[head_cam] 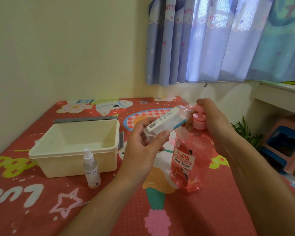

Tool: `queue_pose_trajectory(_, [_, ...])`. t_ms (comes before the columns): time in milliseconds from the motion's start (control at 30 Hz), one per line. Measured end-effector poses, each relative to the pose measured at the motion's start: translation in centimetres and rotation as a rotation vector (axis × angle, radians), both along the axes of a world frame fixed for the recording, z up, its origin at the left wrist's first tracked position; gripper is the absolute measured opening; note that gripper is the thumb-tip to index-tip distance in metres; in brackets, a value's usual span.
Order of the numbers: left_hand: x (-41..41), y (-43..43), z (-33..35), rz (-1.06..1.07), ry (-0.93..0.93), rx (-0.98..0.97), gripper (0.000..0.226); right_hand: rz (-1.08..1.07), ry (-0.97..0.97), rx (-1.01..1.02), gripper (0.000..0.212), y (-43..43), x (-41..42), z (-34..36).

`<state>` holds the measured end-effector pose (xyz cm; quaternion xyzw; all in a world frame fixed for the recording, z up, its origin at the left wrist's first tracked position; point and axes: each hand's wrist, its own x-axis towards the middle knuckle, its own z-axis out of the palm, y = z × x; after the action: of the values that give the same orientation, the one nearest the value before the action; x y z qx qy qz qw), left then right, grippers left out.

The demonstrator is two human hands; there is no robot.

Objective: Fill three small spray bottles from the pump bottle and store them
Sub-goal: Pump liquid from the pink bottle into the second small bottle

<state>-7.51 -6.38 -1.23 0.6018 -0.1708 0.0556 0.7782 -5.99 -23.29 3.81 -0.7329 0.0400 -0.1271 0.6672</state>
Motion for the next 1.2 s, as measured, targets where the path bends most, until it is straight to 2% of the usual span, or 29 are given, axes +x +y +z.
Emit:
queue_pose_trajectory(133, [-0.21, -0.12, 0.21, -0.003, -0.02, 0.019, 0.036, -0.01, 0.023, 0.007, 0.064, -0.04, -0.09, 0.04])
queue_pose_trajectory(333, [-0.25, 0.12, 0.15, -0.005, 0.018, 0.004, 0.035, -0.026, 0.02, 0.001, 0.052, 0.16, -0.04, 0.22])
queue_pose_trajectory(533, [-0.44, -0.1, 0.37, -0.014, 0.01, 0.014, 0.032, -0.018, 0.029, 0.004, 0.063, 0.02, -0.12, 0.2])
queue_pose_trajectory(700, [-0.4, 0.08, 0.23, 0.004, 0.036, 0.02, 0.037, -0.016, 0.019, -0.009, 0.053, 0.15, -0.04, 0.18])
queue_pose_trajectory(967, [-0.34, 0.13, 0.06, -0.009, 0.015, 0.044, 0.049, -0.018, 0.001, -0.013, 0.06, 0.17, -0.2, 0.11])
queue_pose_trajectory(1200, [-0.28, 0.05, -0.04, -0.017, 0.005, 0.043, 0.042, -0.02, 0.011, -0.003, 0.057, 0.19, -0.15, 0.2])
